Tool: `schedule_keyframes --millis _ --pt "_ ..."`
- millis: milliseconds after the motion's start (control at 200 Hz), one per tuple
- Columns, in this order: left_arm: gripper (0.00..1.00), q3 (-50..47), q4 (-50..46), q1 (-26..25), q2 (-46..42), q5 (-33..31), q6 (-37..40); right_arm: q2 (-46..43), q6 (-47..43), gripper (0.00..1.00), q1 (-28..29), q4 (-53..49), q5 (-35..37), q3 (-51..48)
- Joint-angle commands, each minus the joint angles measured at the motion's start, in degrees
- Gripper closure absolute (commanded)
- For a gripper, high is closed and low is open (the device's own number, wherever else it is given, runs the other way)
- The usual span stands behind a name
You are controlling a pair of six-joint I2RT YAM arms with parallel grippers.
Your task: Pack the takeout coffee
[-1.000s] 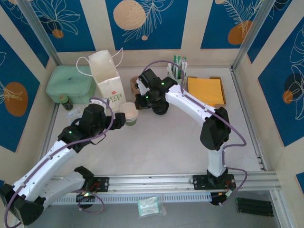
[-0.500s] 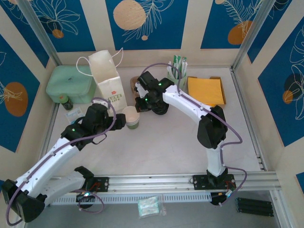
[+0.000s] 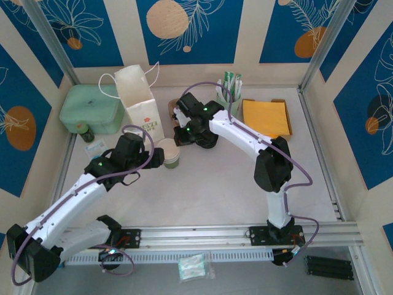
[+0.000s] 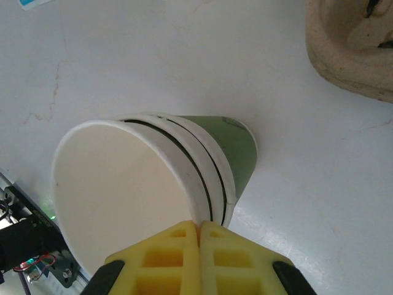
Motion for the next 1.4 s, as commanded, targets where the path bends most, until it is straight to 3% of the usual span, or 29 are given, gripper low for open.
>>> schedule_keyframes --millis 0,350,970,1185,1396 --pt "0.0 0.0 0.5 -0.6 0.1 -0.9 -1.0 -3.5 0.6 1.0 0.0 0.2 -2.6 0.8" --pt "0.01 -4.0 -1.3 0.4 -2.5 -4.8 -4.3 -5.4 3.2 1.0 -1.8 2.8 -6.5 -2.5" --pt "0.01 -10.8 7.8 1.9 -3.2 -4.4 -7.8 -6.7 3.4 1.0 -1.9 4.0 -9.6 -5.2" --pt "0.01 -11.8 7.6 2.2 -0.7 -4.0 -8.1 -8.2 4.2 1.0 -2.4 5.2 -10.6 -5.5" --pt "0.0 -11.2 4.8 2.2 -3.8 -4.0 -8.2 -6.0 4.4 1.0 -2.5 6.3 -9.8 -7.3"
